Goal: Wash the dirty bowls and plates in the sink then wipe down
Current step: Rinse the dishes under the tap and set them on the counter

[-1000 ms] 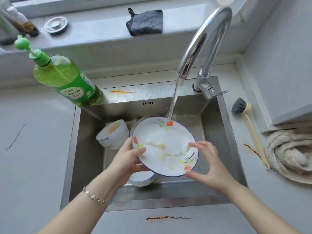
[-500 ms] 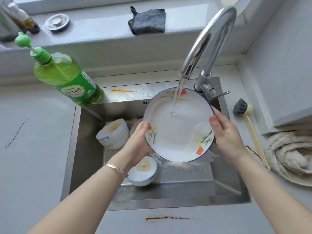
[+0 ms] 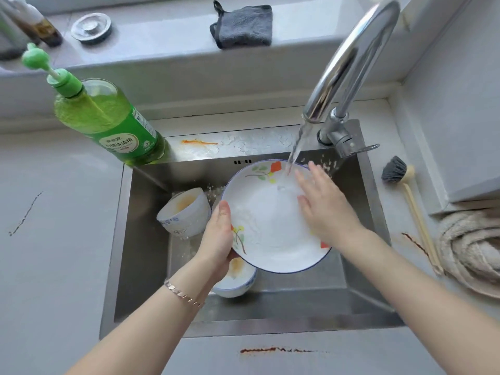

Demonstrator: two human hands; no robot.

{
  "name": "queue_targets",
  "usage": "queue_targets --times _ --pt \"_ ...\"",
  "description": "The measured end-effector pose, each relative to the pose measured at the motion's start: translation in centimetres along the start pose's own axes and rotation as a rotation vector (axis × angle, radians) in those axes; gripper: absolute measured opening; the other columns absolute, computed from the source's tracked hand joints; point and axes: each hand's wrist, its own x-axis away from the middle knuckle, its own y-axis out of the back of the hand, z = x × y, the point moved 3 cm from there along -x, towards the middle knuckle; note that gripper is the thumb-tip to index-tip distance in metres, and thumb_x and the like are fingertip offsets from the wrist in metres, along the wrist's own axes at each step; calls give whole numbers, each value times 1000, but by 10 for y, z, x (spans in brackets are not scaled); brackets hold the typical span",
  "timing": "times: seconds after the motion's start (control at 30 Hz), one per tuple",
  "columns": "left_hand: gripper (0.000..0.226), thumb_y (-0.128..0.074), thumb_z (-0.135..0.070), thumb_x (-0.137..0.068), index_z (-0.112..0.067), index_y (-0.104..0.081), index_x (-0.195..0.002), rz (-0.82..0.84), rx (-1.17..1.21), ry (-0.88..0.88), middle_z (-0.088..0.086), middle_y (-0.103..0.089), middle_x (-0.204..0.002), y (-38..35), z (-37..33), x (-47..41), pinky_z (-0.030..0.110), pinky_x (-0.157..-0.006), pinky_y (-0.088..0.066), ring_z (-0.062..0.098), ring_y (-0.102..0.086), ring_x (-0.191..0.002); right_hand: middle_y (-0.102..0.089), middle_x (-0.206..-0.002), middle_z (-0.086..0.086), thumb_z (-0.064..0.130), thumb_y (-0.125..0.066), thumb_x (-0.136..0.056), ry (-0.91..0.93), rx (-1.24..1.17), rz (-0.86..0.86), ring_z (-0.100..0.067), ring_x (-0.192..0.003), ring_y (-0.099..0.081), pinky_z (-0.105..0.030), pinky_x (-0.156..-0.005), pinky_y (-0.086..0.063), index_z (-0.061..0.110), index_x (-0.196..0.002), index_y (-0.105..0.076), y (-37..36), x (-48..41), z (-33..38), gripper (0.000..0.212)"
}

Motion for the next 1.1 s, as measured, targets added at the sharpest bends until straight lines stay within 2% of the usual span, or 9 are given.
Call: queue_targets --times 0.17,0.4,0.53,0.63,0.77,0.87,0.93,1.0,1.1 --pt "33 -21 -49 -99 -36 -51 -97 25 -10 -81 -15 -63 -95 -3 -15 10 26 -58 -51 4 -64 -78 30 -147 2 63 11 -68 185 111 16 -17 -142 20 -36 -111 19 20 -148 9 -29 -16 62 90" --pt "31 -23 -46 -98 -32 -51 -101 -45 -20 -174 -6 -63 -110 12 -31 4 32 -78 -51 16 -62 -101 -11 -152 3 45 -2 -97 770 118 187 -17 -141 -8 -28 -112 4 22 -147 -11 -43 28 56 56" --pt "30 -25 -45 -99 -35 -52 -90 -74 -108 -218 -15 -62 -97 18 -23 7 29 -67 -50 13 -62 -92 -37 -146 -10 44 -1 -98 537 285 149 -28 -131 -42 -29 -110 -6 17 -143 -31 -36 10 6 60" --pt "26 -27 -44 -99 -34 -50 -95 -59 -114 -212 -16 -62 -94 10 -19 10 29 -63 -50 8 -62 -82 18 -147 0 57 8 -79 417 225 156 -21 -145 -3 -27 -111 14 22 -144 9 -37 -7 11 74" --pt "22 -30 -39 -100 -34 -50 -92 -70 -143 -251 -17 -62 -88 1 -25 11 25 -56 -52 1 -62 -72 32 -141 11 65 -7 -84 423 -15 231 -11 -139 23 -31 -113 12 26 -144 16 -45 10 43 75" --pt "20 -32 -37 -101 -31 -49 -94 -89 -116 -193 -8 -64 -95 1 -24 10 28 -59 -53 14 -63 -83 19 -147 13 74 -14 -76 548 -138 362 -4 -139 17 -24 -113 7 27 -144 5 -44 44 53 85" --pt "15 -34 -35 -101 -28 -45 -93 -90 -92 -124 0 -63 -99 -2 -21 11 29 -52 -53 20 -63 -79 -13 -154 0 71 -34 -76 599 -97 232 -9 -142 -16 -24 -114 -18 16 -145 -28 -43 55 46 89" --pt "13 -38 -33 -100 -23 -43 -95 -45 -89 -54 5 -62 -99 -9 -18 15 31 -47 -54 22 -63 -73 -56 -131 -12 41 -49 -84 649 -123 -11 -20 -118 -56 -30 -93 -49 9 -121 -61 -39 59 37 51" --pt "17 -41 -36 -98 -20 -43 -95 61 -95 9 9 -62 -97 -19 -19 18 36 -53 -57 25 -66 -71 -72 -102 -8 14 -53 -79 600 -320 -206 -16 -97 -66 -23 -87 -50 5 -100 -71 -30 61 23 29"
